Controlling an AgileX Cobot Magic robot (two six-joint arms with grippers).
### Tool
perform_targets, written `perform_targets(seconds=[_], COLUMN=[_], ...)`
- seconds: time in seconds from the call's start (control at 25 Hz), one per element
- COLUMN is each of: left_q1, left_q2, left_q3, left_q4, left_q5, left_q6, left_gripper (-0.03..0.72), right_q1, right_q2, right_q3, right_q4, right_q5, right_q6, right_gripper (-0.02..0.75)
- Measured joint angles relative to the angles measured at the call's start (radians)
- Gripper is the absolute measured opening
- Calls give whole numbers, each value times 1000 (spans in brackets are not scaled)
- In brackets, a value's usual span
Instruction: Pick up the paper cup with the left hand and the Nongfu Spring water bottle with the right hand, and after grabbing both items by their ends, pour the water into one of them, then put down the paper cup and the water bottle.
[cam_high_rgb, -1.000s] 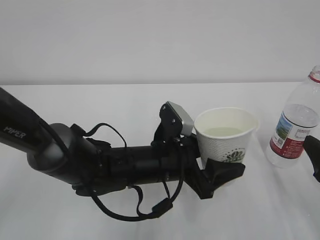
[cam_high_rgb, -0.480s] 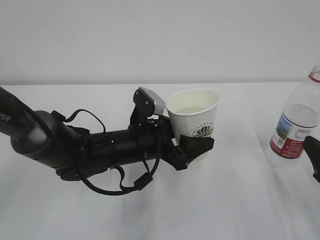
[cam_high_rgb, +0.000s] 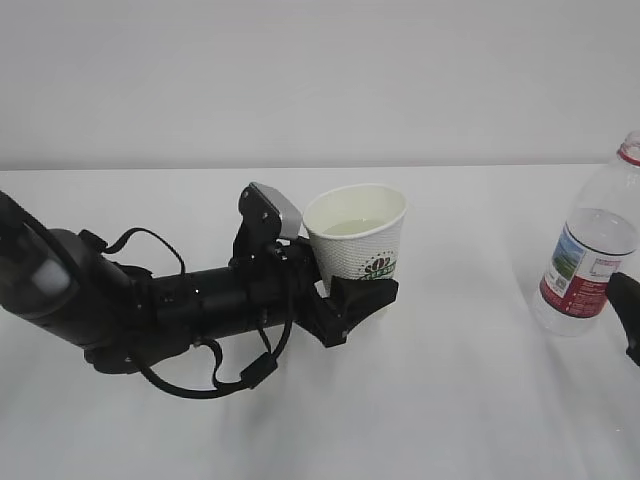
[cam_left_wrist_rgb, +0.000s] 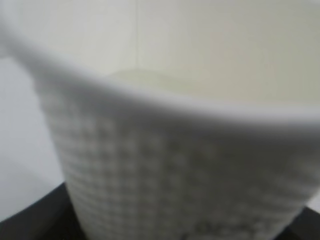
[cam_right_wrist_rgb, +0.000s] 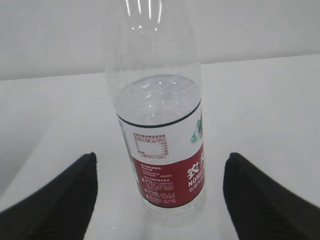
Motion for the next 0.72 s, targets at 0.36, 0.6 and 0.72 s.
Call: perform_targets(seconds=[0.36,0.6,0.72], left_q1=[1,1,5], left_q2=[0,0,0], left_q3=[105,163,182], left_q4=[-163,-320,-387], left_q5=[-46,-46,-46], left_q6=[99,162,187], left_gripper=[536,536,536], right_q1=[0,0,0], right_q2=[0,0,0], right_q3=[0,0,0], right_q4=[0,0,0], right_q5=[0,0,0], right_q6=[0,0,0], right_gripper=[590,590,590])
